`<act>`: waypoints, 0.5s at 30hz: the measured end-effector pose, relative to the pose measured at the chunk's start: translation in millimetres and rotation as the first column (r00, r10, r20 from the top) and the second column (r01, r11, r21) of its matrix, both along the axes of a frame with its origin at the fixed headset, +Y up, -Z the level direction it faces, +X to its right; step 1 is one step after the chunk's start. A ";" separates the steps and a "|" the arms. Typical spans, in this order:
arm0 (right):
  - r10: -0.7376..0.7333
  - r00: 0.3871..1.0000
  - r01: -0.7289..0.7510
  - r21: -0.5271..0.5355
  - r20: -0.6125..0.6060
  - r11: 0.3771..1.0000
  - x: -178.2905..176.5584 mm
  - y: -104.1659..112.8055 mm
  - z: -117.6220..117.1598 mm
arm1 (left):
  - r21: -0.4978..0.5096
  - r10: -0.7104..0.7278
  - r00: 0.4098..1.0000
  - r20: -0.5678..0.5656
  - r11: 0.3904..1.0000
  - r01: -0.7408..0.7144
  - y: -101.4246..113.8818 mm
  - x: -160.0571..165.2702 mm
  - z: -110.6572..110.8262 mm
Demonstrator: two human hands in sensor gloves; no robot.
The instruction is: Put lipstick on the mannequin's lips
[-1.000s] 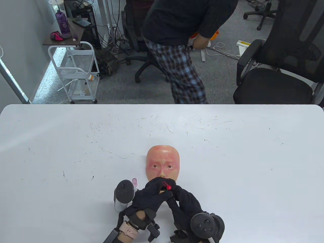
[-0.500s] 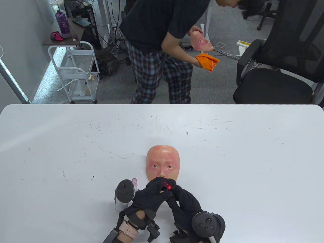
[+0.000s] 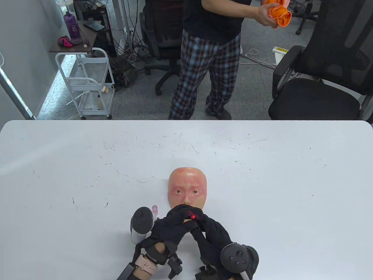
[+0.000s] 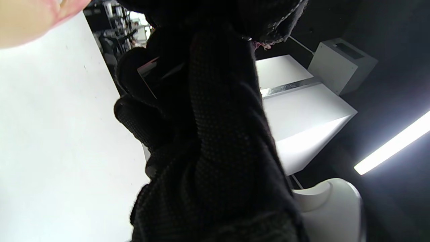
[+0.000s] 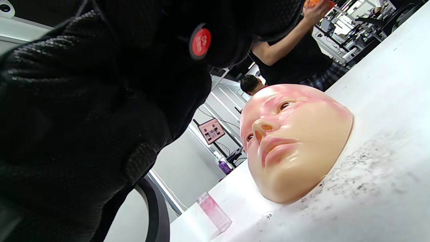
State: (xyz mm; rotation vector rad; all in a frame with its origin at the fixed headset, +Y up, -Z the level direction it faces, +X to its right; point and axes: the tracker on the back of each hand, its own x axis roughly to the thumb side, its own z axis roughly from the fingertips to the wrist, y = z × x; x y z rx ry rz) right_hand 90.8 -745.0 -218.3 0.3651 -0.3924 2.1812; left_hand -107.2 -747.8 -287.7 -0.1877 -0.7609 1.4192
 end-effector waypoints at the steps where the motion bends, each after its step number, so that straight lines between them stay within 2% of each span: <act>1: -0.001 1.000 0.001 -0.001 -0.002 1.000 -0.2 0.1 0.0 | -0.017 0.009 1.000 0.011 1.000 -0.009 -1.7 -0.5 -0.5; 6: 0.001 1.000 -0.001 0.000 0.011 1.000 0.3 0.1 0.1 | -0.065 0.039 0.998 -0.057 0.997 -0.042 -7.9 2.0 1.5; 11: 0.017 1.000 -0.017 0.003 0.013 1.000 -0.7 0.1 0.4 | 0.001 0.003 0.999 -0.038 1.000 -0.003 -3.2 0.2 1.7; 15: 0.019 1.000 -0.019 0.002 0.019 1.000 -0.5 0.3 0.2 | -0.017 0.016 0.999 -0.036 1.000 -0.017 -5.4 1.5 2.5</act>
